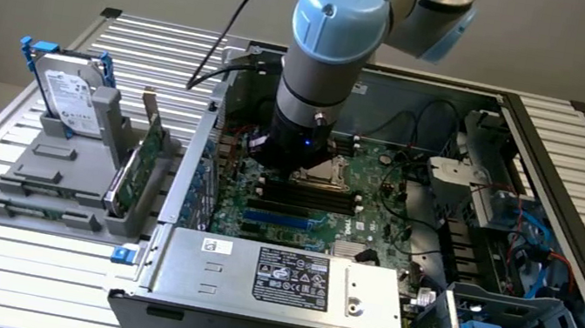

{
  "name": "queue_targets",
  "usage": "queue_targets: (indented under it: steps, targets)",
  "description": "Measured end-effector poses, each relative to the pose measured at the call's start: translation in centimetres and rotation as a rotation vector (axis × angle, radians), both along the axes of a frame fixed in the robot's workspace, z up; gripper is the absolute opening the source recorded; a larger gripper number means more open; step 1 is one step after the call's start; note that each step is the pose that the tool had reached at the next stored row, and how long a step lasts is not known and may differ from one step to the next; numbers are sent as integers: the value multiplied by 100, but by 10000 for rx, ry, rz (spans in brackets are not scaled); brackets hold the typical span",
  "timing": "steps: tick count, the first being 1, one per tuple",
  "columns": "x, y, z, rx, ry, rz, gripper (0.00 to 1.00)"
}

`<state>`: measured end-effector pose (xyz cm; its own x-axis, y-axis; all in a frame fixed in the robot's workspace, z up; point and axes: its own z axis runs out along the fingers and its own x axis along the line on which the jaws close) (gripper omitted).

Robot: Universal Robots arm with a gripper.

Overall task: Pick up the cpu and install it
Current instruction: 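Install the second cpu locking lever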

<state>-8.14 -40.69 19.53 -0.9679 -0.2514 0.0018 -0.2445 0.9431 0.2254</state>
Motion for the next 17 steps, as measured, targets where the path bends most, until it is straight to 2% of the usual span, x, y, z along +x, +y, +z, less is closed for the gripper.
queue_targets:
  steps: [7,13,17]
  targets:
    - [0,6,-2,-120,-1,1,11]
    - [0,5,33,-162,6,1,11]
    - [0,5,103,-192,24,1,11]
